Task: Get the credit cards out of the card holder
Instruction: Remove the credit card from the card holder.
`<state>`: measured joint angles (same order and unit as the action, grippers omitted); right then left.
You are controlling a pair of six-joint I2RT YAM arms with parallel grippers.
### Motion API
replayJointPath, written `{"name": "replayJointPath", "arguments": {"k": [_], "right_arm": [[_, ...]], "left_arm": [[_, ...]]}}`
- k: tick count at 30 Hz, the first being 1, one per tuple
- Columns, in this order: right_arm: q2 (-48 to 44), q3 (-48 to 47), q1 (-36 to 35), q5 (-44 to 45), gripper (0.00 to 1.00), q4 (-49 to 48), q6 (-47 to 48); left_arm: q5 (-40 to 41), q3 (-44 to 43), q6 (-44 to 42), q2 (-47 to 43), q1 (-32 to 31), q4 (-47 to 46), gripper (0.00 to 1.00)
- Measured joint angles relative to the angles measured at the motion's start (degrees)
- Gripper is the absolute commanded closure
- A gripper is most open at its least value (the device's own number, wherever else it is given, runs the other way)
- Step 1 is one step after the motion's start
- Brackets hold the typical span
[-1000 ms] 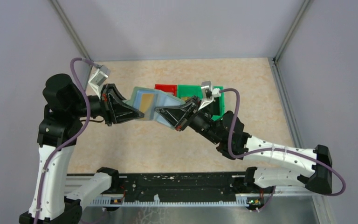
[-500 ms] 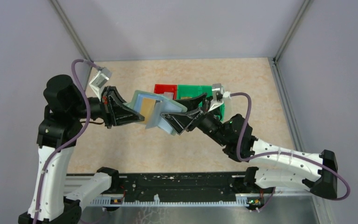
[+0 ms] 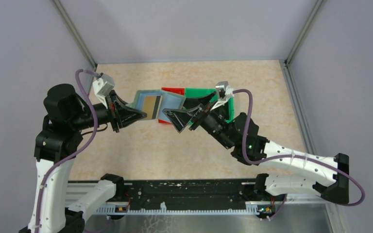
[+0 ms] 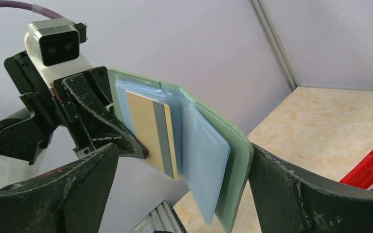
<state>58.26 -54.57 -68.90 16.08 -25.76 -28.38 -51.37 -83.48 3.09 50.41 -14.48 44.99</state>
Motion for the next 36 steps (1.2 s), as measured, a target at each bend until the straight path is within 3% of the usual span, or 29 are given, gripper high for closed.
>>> {"name": "replayJointPath", "arguments": {"k": [2, 4, 11, 14, 16, 21, 26, 27, 28, 29, 30, 35, 36], "right_arm": [[0.4, -0.8, -0.1, 0.3, 0.04, 1.1, 0.4], [1.5, -2.7, -0.3, 0.4, 0.12, 2.4, 0.8], [0.6, -2.7, -0.5, 0.4, 0.52, 3.3, 0.8], [-2.5, 0.6, -0.6, -1.2, 0.61, 1.6, 0.3], [-4.5, 2.7, -0.6, -3.0, 0.62, 0.2, -0.2], [-7.5, 6.7, -0.7, -8.0, 0.53, -3.5, -1.4], [-11.1, 7.2, -0.7, -9.3, 0.44, 0.2, -0.4], [-12.2, 7.0, -0.7, -9.0, 0.39, 1.6, 0.1], [-13.7, 5.9, -0.7, -8.7, 0.27, 4.0, 1.0], [-14.6, 4.7, -0.7, -8.5, 0.07, 5.6, 1.5], [-15.5, 2.5, -0.7, -8.4, 0.02, 7.8, 2.3], [-16.5, -9.0, -0.7, -10.3, 0.02, 13.4, 5.0], [-16.5, -10.6, -0.7, -11.3, 0.06, 13.5, 5.4]], "left_arm": [[-0.6, 0.0, -0.5, -0.2, 0.0, 0.4, 1.0], [-2.3, 0.0, -0.6, -0.2, 0.0, 0.7, 1.0], [-12.2, 0.0, 3.4, 0.4, 0.0, 0.2, 1.0], [-16.9, 0.0, 7.7, 1.3, 0.0, -2.0, 1.0], [-19.6, 0.0, 11.0, 1.7, 0.0, -4.1, 1.0], [-24.2, 1.0, 19.1, 1.9, 0.0, -11.1, 1.0], [-25.8, 1.5, 22.7, 1.9, 0.0, -14.4, 1.0], [-25.8, 1.5, 22.8, 1.9, 0.0, -14.4, 1.0], [-25.8, 1.5, 22.6, 1.9, 0.0, -14.4, 1.0], [-25.7, 1.5, 22.3, 1.9, 0.0, -14.2, 1.0], [-25.4, 1.5, 21.9, 2.0, 0.0, -13.9, 1.0], [-22.7, 1.5, 18.7, 2.4, 0.0, -11.1, 1.0], [-21.5, 1.4, 17.7, 2.6, 0.0, -10.2, 1.0]]}}
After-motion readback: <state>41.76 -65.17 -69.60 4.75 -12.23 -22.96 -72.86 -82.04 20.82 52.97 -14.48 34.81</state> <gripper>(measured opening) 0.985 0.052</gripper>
